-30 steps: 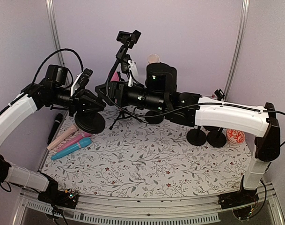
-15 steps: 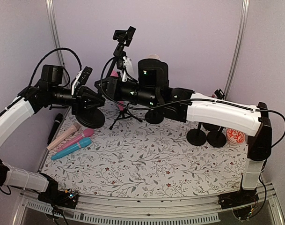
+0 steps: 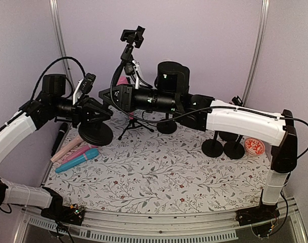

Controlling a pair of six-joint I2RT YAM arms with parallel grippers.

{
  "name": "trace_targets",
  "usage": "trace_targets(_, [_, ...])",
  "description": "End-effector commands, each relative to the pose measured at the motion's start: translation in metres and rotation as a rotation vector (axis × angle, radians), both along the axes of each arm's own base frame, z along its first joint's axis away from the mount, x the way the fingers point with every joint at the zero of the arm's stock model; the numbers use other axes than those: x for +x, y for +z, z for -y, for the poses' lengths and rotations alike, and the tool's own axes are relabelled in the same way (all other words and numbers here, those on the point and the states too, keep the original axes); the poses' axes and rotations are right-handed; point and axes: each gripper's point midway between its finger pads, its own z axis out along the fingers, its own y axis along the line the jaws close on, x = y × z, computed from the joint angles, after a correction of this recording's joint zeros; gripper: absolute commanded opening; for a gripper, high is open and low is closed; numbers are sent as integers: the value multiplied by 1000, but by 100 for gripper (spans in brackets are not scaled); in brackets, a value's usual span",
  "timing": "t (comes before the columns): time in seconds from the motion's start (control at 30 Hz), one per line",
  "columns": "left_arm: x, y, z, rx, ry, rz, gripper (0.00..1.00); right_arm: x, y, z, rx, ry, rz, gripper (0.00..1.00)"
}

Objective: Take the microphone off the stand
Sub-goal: Unscrew the knob on the stand of the microphone stand.

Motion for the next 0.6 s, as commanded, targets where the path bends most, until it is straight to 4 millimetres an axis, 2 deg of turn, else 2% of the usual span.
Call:
trace_targets(0.0, [-62,21,8,-107,-322,-153,0,-77,68,20,232,322,241,0])
trace_targets(0.13, [-83,27,7,-121,-432,-171,0,-108,79,32,297,506,315,0])
trace_targets(0.33, [-98,29,4,-132,-515,-185,0,-142,79,42,368,760,369,0])
trace_targets(0.57, [-103,31,3,-139,-547,-179,0,-152,85,44,382,861,369,0])
